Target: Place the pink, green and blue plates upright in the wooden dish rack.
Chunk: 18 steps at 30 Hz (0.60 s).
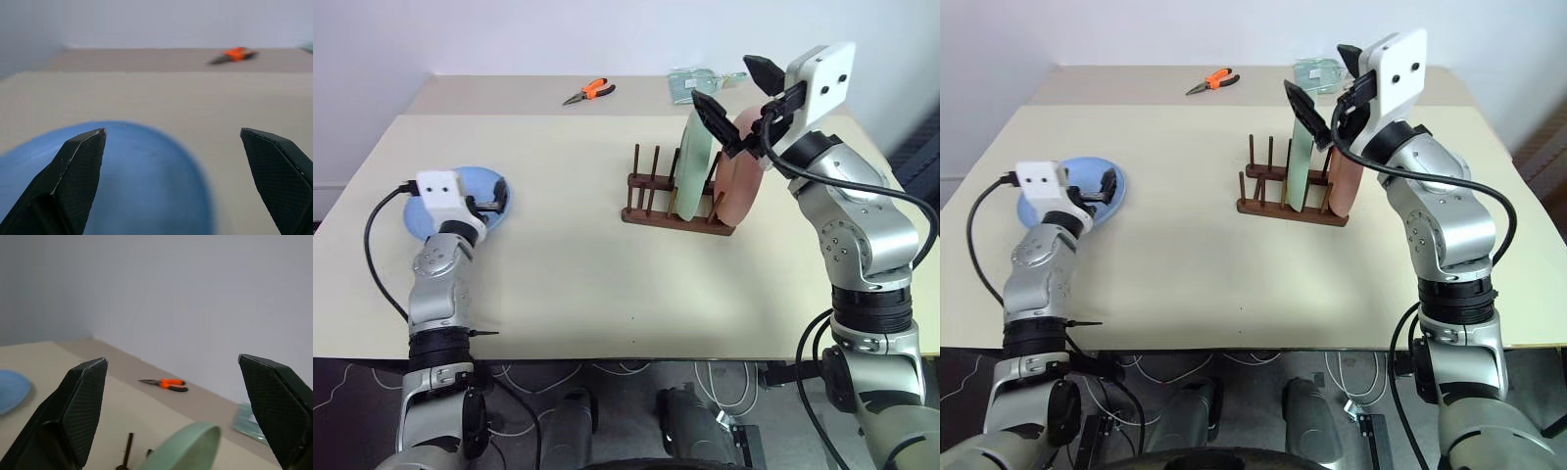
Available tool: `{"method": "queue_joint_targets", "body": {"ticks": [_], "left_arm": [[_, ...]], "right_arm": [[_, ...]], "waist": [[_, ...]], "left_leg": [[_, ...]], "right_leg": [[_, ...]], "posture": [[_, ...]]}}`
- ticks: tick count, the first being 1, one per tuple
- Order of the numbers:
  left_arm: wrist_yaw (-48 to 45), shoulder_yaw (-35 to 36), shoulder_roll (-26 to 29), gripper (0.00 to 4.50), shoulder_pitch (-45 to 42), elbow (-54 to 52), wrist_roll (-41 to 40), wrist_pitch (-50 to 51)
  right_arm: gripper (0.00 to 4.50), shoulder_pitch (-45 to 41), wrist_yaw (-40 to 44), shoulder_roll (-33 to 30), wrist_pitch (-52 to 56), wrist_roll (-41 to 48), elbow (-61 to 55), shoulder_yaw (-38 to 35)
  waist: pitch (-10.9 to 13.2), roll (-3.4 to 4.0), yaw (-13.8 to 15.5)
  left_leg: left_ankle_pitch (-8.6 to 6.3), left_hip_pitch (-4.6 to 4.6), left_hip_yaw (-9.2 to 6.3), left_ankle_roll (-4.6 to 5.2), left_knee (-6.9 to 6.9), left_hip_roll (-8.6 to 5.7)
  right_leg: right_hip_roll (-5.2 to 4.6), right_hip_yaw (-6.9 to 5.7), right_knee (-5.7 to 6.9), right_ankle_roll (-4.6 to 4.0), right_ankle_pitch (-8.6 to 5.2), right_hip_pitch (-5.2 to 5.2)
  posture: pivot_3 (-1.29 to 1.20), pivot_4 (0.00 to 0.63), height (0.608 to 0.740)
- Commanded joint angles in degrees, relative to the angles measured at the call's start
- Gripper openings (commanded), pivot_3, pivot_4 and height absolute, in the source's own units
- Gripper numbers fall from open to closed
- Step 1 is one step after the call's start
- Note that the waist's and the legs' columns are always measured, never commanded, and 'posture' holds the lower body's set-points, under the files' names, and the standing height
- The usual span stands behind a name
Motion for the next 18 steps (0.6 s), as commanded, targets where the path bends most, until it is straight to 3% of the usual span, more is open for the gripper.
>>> {"method": "queue_joint_targets", "body": {"ticks": [1, 4, 7, 12, 15, 18], "left_arm": [[16.0, 9.4, 0.7, 4.50, -0.9, -0.1, 1.8, 1.6], [20.6, 11.9, -0.2, 4.50, -0.5, -1.7, -0.1, 6.3], [23.2, 15.1, -2.4, 4.50, -0.8, -3.4, -4.4, 12.2], [20.1, 20.5, -7.0, 4.50, -2.9, -5.6, -19.5, 21.5], [21.5, 22.2, -7.0, 3.76, -3.6, -5.0, -22.1, 22.8], [23.7, 24.2, -6.2, 2.22, -4.9, -3.3, -24.6, 23.2]], "right_arm": [[4.43, 0.0, 7.6, -2.4, -5.7, -4.7, -4.1, 5.0], [4.43, 1.9, 11.7, -3.5, -8.0, -8.7, -5.2, 9.8], [4.43, 3.3, 10.7, -1.4, -10.1, -12.6, -5.1, 12.2], [4.43, 7.7, 11.5, 1.7, -12.3, -16.6, -6.7, 16.7], [4.50, 9.8, 11.5, 2.7, -13.1, -18.4, -6.9, 17.8], [4.50, 11.0, 11.9, 3.1, -13.7, -19.6, -6.8, 17.7]], "waist": [[0.0, -0.03, -0.2], [0.0, -0.04, -0.1], [0.0, -0.12, 0.2], [0.0, -0.30, 0.3], [-0.1, -0.33, 0.1], [0.0, -0.35, -0.2]], "left_leg": [[0.00, 0.00, -0.01, 0.00, 0.00, 0.00], [0.00, 0.00, -0.02, 0.00, -0.02, 0.00], [0.00, 0.02, -0.04, -0.01, 0.02, -0.01], [0.04, 0.00, -0.11, -0.09, 0.08, -0.03], [0.05, 0.02, -0.15, -0.11, 0.07, -0.03], [0.05, 0.02, -0.14, -0.12, 0.06, -0.02]], "right_leg": [[-0.01, 0.00, -0.01, 0.01, 0.00, 0.00], [-0.01, 0.00, 0.00, 0.01, 0.01, -0.02], [-0.01, -0.05, 0.00, 0.01, 0.01, 0.06], [-0.05, -0.12, -0.03, 0.01, 0.01, 0.12], [-0.03, -0.15, 0.00, 0.01, 0.01, 0.12], [-0.02, -0.15, 0.00, 0.00, 0.01, 0.11]], "posture": [[0.00, 0.150, 0.740], [0.00, 0.150, 0.740], [0.00, 0.150, 0.740], [0.00, 0.150, 0.740], [0.00, 0.150, 0.740], [0.00, 0.150, 0.740]]}}
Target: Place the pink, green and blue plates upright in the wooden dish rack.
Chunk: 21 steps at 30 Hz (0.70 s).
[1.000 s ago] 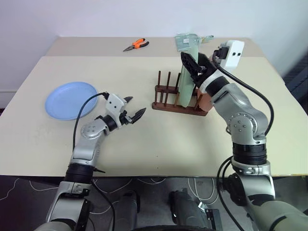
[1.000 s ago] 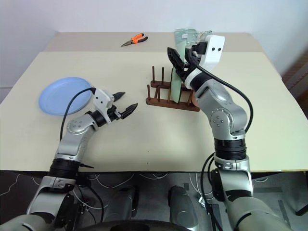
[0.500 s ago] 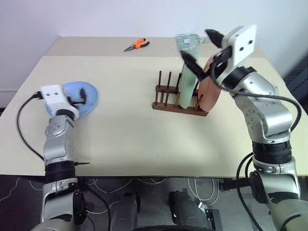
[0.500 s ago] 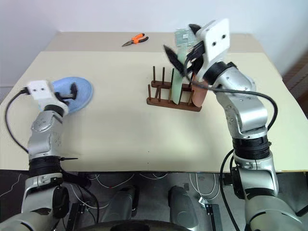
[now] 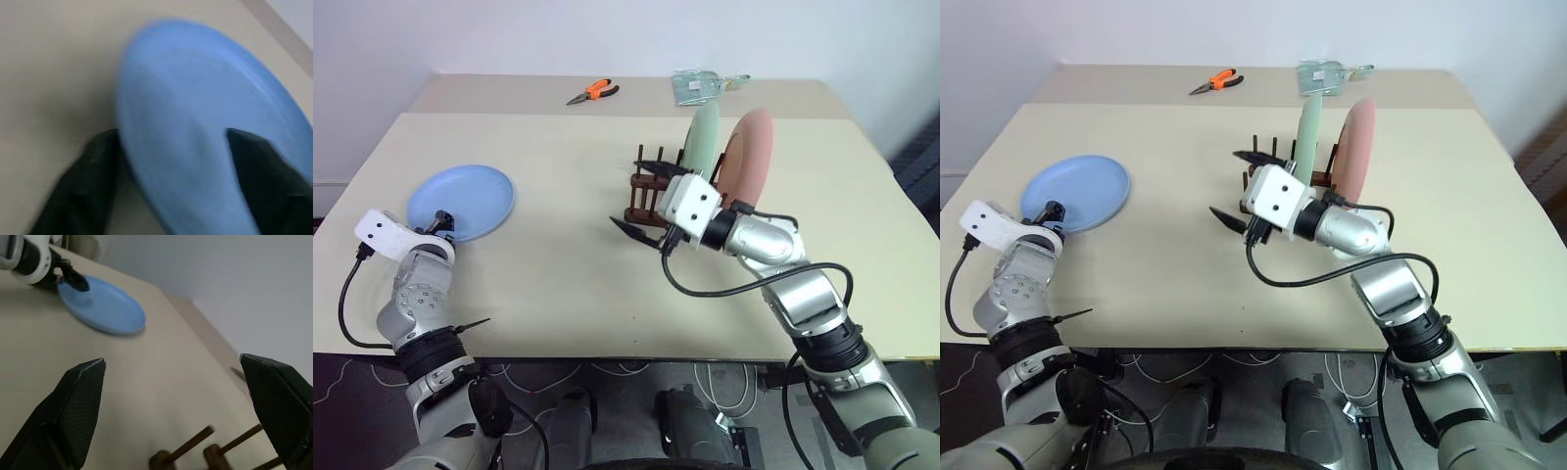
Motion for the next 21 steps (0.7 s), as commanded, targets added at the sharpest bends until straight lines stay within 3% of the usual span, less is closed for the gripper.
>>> {"method": "queue_joint_targets", "body": {"ticks": [1, 4, 5, 7, 10, 14, 21], "left_arm": [[2.5, 3.0, 1.4, 1.71, -2.1, 0.9, -3.1, 0.0], [3.5, 3.6, 2.2, 0.19, -3.1, 2.9, -4.0, -0.2], [3.1, 3.1, 2.4, 0.05, -3.4, 3.1, -4.0, -0.2], [-0.2, 0.1, 3.1, 0.05, -3.7, 1.9, -3.5, -0.6], [-10.0, -11.0, 4.7, 0.05, -4.2, -5.8, -1.0, -1.2], [-16.0, -22.0, 7.4, 0.05, -5.5, -14.2, 0.6, 2.9], [-18.5, -25.3, 8.9, 0.05, -8.3, -23.0, -3.0, 8.8]], "right_arm": [[4.50, 0.1, 0.4, 0.5, -1.4, -1.1, -2.2, -1.1], [4.50, -0.1, 1.3, 0.5, 0.0, -0.5, -1.9, -2.3], [4.50, -0.2, 1.4, 0.5, 0.4, -0.5, -1.9, -2.5], [4.50, -0.4, 1.7, 0.2, 0.2, -1.2, -1.8, -2.6], [4.50, -1.3, 1.5, -0.6, -3.1, -5.8, -1.0, -0.8], [4.50, -2.8, 1.7, 0.9, -7.1, -10.4, 0.8, 2.4], [4.50, -10.4, -2.4, 4.9, -13.4, -22.6, 11.7, 7.9]], "waist": [[0.0, 0.00, -0.1], [0.0, -0.03, 0.1], [0.0, -0.04, 0.1], [0.0, -0.06, 0.1], [0.0, -0.17, 0.5], [0.1, -0.32, 0.3], [0.1, -0.29, -1.6]], "left_leg": [[0.00, 0.00, -0.01, 0.00, -0.01, 0.00], [0.01, 0.02, -0.02, -0.02, -0.01, 0.01], [0.01, 0.02, -0.01, -0.02, -0.01, 0.00], [0.01, 0.02, -0.01, -0.03, -0.01, 0.00], [0.03, 0.00, -0.02, -0.05, -0.01, 0.00], [0.07, -0.07, -0.02, -0.15, -0.04, -0.02], [0.09, 0.06, 0.00, -0.18, -0.19, 0.06]], "right_leg": [[0.01, 0.00, 0.00, 0.00, 0.00, -0.01], [0.02, -0.01, 0.01, -0.02, 0.01, 0.00], [0.01, -0.01, -0.01, -0.02, 0.01, 0.02], [0.01, -0.01, -0.02, -0.02, 0.01, 0.03], [0.01, -0.04, -0.03, -0.02, 0.01, 0.03], [-0.02, -0.05, -0.10, -0.03, 0.01, 0.02], [0.05, -0.04, 0.03, -0.11, 0.06, -0.09]], "posture": [[0.00, 0.150, 0.740], [0.00, 0.150, 0.740], [0.00, 0.150, 0.740], [0.00, 0.150, 0.740], [0.00, 0.150, 0.740], [0.00, 0.150, 0.740], [0.00, 0.150, 0.740]]}}
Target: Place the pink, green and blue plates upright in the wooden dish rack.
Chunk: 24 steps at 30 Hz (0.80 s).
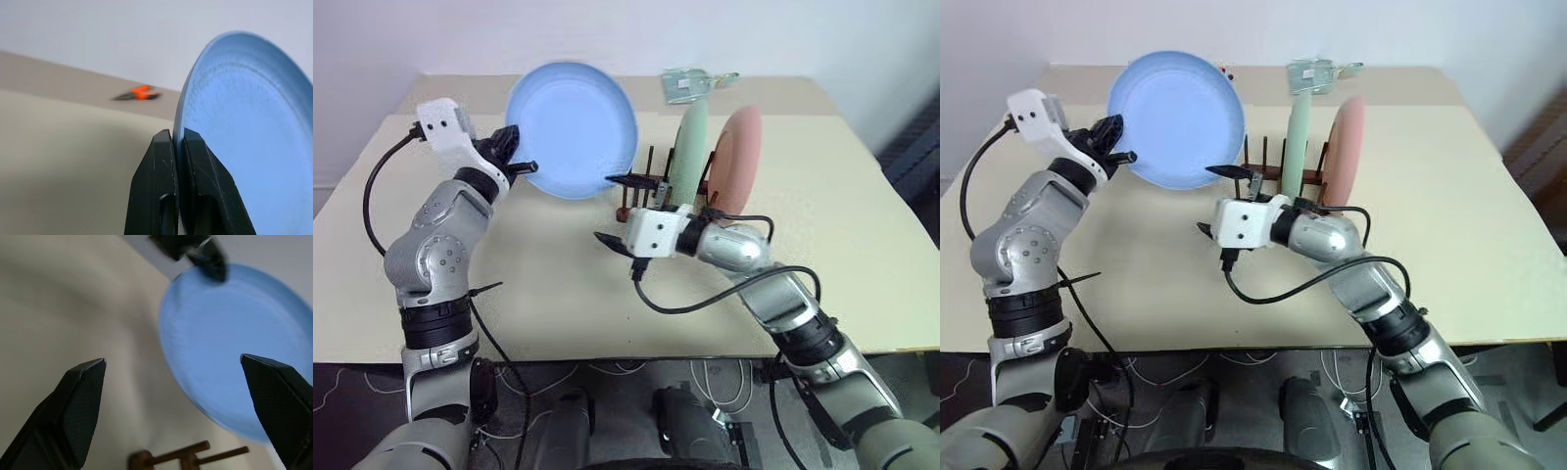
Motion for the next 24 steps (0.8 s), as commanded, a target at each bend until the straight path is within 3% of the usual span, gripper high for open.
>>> {"method": "queue_joint_targets", "body": {"ticks": [1, 2, 5, 12, 14, 17, 22, 24], "left_arm": [[-0.6, 0.2, 1.4, 0.05, -1.6, -4.2, -1.0, 1.7], [-0.3, 0.5, 1.2, 0.05, -2.0, -4.6, -1.6, 2.3], [0.2, 0.5, 0.4, 0.00, -2.4, -6.2, -2.6, 3.4], [1.4, 0.9, -1.3, 0.00, -0.9, -8.1, -3.4, 4.2], [1.2, 1.4, -1.9, 0.00, -0.8, -8.2, -4.2, 3.7], [2.4, 4.7, -4.3, 1.01, -2.6, -7.5, -5.6, 0.8], [6.5, 10.5, -3.9, 3.47, -6.5, -2.6, 1.4, -13.6], [8.4, 11.7, -1.2, 3.47, -6.2, 0.9, 7.3, -19.6]], "right_arm": [[4.50, -4.4, -2.7, 2.3, -3.6, -4.5, 4.3, 0.9], [4.50, -5.6, -3.3, 3.3, -4.2, -5.5, 6.3, 1.2], [3.69, -9.1, -5.9, 5.4, -6.2, -9.8, 12.8, 2.6], [0.02, -10.7, -7.0, 6.4, -8.2, -13.1, 16.2, 2.5], [0.02, -10.7, -7.3, 6.3, -8.6, -14.0, 16.1, 2.6], [0.00, -10.3, -7.9, 6.2, -9.3, -15.6, 15.8, 2.7], [0.00, -9.4, -9.0, 6.5, -10.2, -16.7, 15.2, 2.2], [0.00, -9.0, -10.1, 6.8, -10.6, -16.6, 14.6, 1.6]], "waist": [[0.0, 0.00, 0.0], [0.0, 0.00, 0.1], [0.0, -0.01, 0.1], [0.0, -0.01, 0.4], [0.0, -0.01, 0.3], [0.0, -0.01, 0.3], [0.0, -0.02, 0.1], [0.0, -0.02, 0.0]], "left_leg": [[0.00, 0.01, 0.00, 0.00, 0.00, 0.00], [0.00, 0.00, -0.01, 0.00, 0.00, 0.01], [0.00, -0.03, -0.01, 0.00, 0.02, 0.00], [0.01, -0.07, -0.03, -0.01, 0.03, -0.05], [0.01, -0.06, -0.04, -0.01, 0.02, -0.04], [0.01, -0.06, -0.04, -0.02, 0.02, -0.05], [0.02, -0.07, -0.04, -0.03, 0.03, -0.05], [0.02, -0.04, -0.03, -0.03, 0.00, -0.05]], "right_leg": [[0.01, 0.00, 0.01, 0.00, 0.00, 0.00], [0.01, 0.00, 0.01, 0.00, 0.00, -0.01], [-0.01, 0.00, -0.01, 0.00, 0.00, 0.00], [-0.06, 0.00, -0.05, 0.01, 0.01, 0.02], [-0.04, -0.01, -0.02, 0.00, 0.01, 0.00], [-0.04, -0.01, -0.02, 0.00, 0.01, 0.01], [-0.04, -0.01, -0.03, 0.00, 0.01, 0.00], [-0.04, -0.01, -0.03, 0.00, 0.01, 0.00]], "posture": [[0.00, 0.150, 0.740], [0.00, 0.150, 0.740], [0.00, 0.150, 0.740], [0.00, 0.150, 0.740], [0.00, 0.150, 0.740], [0.00, 0.150, 0.740], [0.00, 0.150, 0.740], [0.00, 0.150, 0.740]]}}
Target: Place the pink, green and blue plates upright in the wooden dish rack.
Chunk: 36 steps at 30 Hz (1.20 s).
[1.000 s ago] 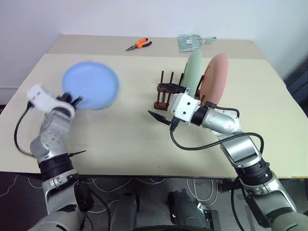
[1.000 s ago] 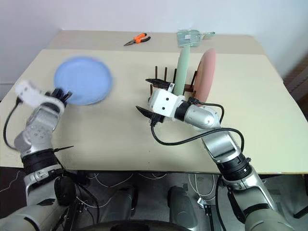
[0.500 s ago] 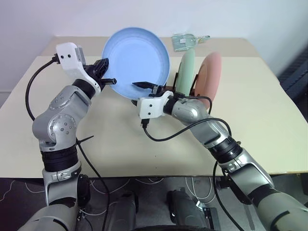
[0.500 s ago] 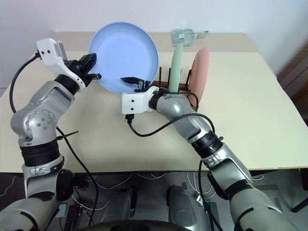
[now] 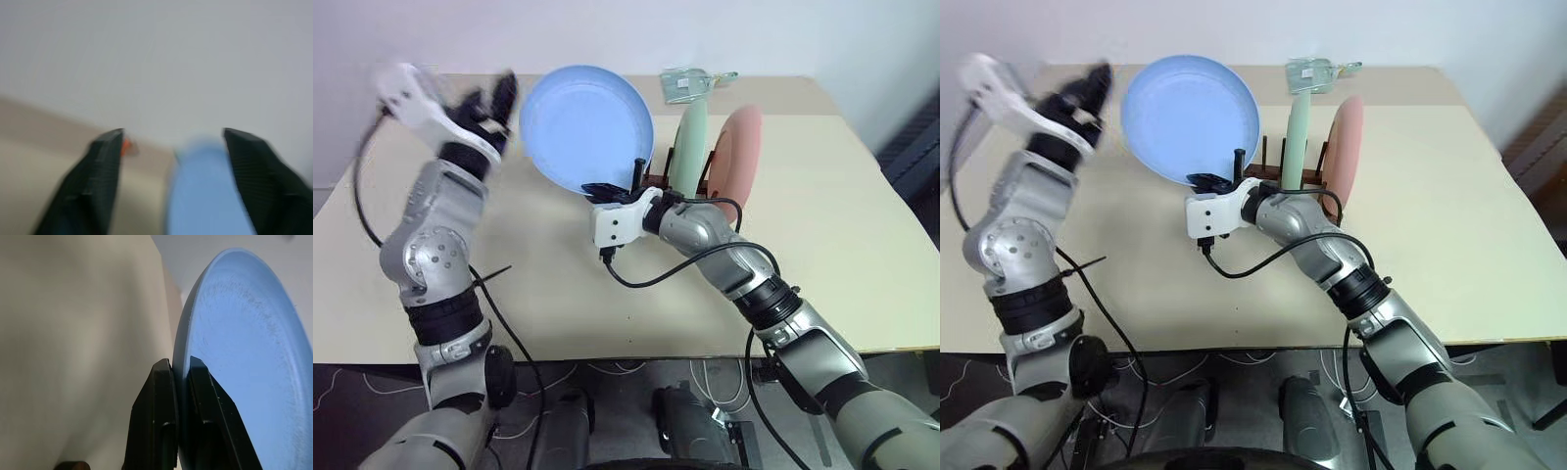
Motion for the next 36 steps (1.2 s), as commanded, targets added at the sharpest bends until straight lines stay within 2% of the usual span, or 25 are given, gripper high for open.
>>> {"method": "queue_joint_targets", "body": {"ticks": [1, 3, 4, 6, 9, 13, 20, 26, 29, 32, 36], "left_arm": [[3.4, 2.3, 7.0, 3.47, 1.6, 6.3, 13.4, -12.8], [1.6, -0.9, 14.0, 3.47, 8.2, 12.6, 23.9, -20.4], [0.6, -1.8, 15.6, 3.47, 10.3, 15.0, 25.9, -22.9], [-6.2, -8.8, 17.2, 3.47, 16.7, 17.8, 29.1, -26.0], [-12.1, -16.4, 17.3, 3.47, 22.4, 17.9, 33.8, -31.2], [-19.0, -22.6, 12.7, 3.47, 26.3, 13.9, 32.0, -34.7], [-25.2, -24.5, 9.9, 3.47, 28.0, 12.3, 30.1, -36.2], [-26.3, -23.9, 9.3, 3.47, 28.1, 11.7, 30.5, -36.0], [-26.7, -23.8, 9.1, 3.47, 28.0, 11.6, 30.5, -35.9], [-26.9, -23.9, 8.8, 3.47, 27.9, 11.6, 30.6, -35.8], [-27.0, -24.2, 8.2, 3.47, 27.9, 11.8, 30.8, -35.8]], "right_arm": [[0.00, 0.3, -3.2, 1.4, -1.9, 1.0, -3.3, -2.8], [0.00, 2.3, -4.5, 3.4, -2.0, 6.2, -6.4, -6.2], [0.00, 3.1, -4.7, 4.3, -2.1, 8.3, -7.6, -7.5], [0.00, 6.7, -3.2, 8.3, 1.2, 17.8, -13.4, -11.0], [0.00, 10.2, -1.8, 13.7, 8.3, 28.5, -19.9, -14.3], [0.00, 12.1, -5.6, 23.4, 24.6, 44.4, -27.0, -19.8], [0.00, 12.1, -12.8, 27.7, 33.6, 50.3, -27.8, -24.3], [0.00, 11.3, -16.8, 28.0, 36.8, 53.9, -26.2, -27.2], [0.00, 10.2, -19.9, 29.5, 40.0, 58.4, -24.6, -30.2], [0.00, 8.4, -21.7, 29.6, 42.1, 62.2, -22.7, -32.4], [0.00, 6.7, -20.3, 27.6, 39.9, 62.4, -22.8, -31.6]], "waist": [[0.0, 0.01, -0.1], [0.0, 0.04, -0.4], [0.0, 0.09, -0.5], [0.0, 0.06, 0.0], [0.0, 0.05, 1.5], [-0.1, -0.06, 1.9], [0.0, 0.07, 1.2], [0.0, 0.08, 1.3], [0.0, 0.07, 1.3], [0.0, 0.08, 1.2], [0.0, 0.09, 0.4]], "left_leg": [[0.00, 0.03, 0.01, 0.00, -0.02, 0.00], [0.00, 0.05, 0.02, 0.00, -0.05, 0.02], [0.00, 0.06, 0.05, 0.00, -0.12, 0.02], [0.00, 0.01, 0.06, 0.00, -0.16, 0.01], [0.00, -0.07, 0.02, 0.00, -0.07, 0.00], [0.00, -0.09, -0.01, 0.00, 0.02, 0.03], [0.00, -0.03, 0.04, 0.00, -0.12, 0.12], [0.01, -0.06, 0.06, 0.01, -0.12, 0.12], [0.01, -0.06, 0.06, 0.01, -0.11, 0.12], [0.01, -0.05, 0.06, 0.01, -0.09, 0.12], [0.01, -0.04, 0.05, 0.01, -0.11, 0.14]], "right_leg": [[0.01, 0.00, 0.00, 0.00, 0.00, 0.00], [0.03, 0.02, 0.03, -0.01, 0.01, -0.04], [0.04, 0.06, 0.04, -0.02, 0.01, -0.07], [0.03, 0.06, 0.03, -0.02, 0.01, -0.11], [-0.03, 0.00, -0.02, -0.02, 0.00, -0.02], [-0.05, -0.03, -0.05, -0.15, 0.04, 0.01], [0.03, -0.02, 0.08, -0.27, 0.03, -0.18], [0.04, -0.02, 0.08, -0.20, 0.07, -0.21], [0.04, -0.02, 0.07, -0.20, 0.06, -0.19], [0.04, -0.02, 0.08, -0.20, 0.06, -0.18], [0.08, -0.02, 0.11, -0.20, 0.07, -0.19]], "posture": [[0.00, 0.150, 0.740], [0.00, 0.150, 0.740], [0.00, 0.150, 0.740], [0.00, 0.150, 0.740], [0.00, 0.150, 0.740], [0.00, 0.150, 0.740], [0.00, 0.150, 0.740], [0.00, 0.150, 0.740], [0.00, 0.150, 0.740], [0.00, 0.150, 0.740], [0.00, 0.150, 0.740]]}}
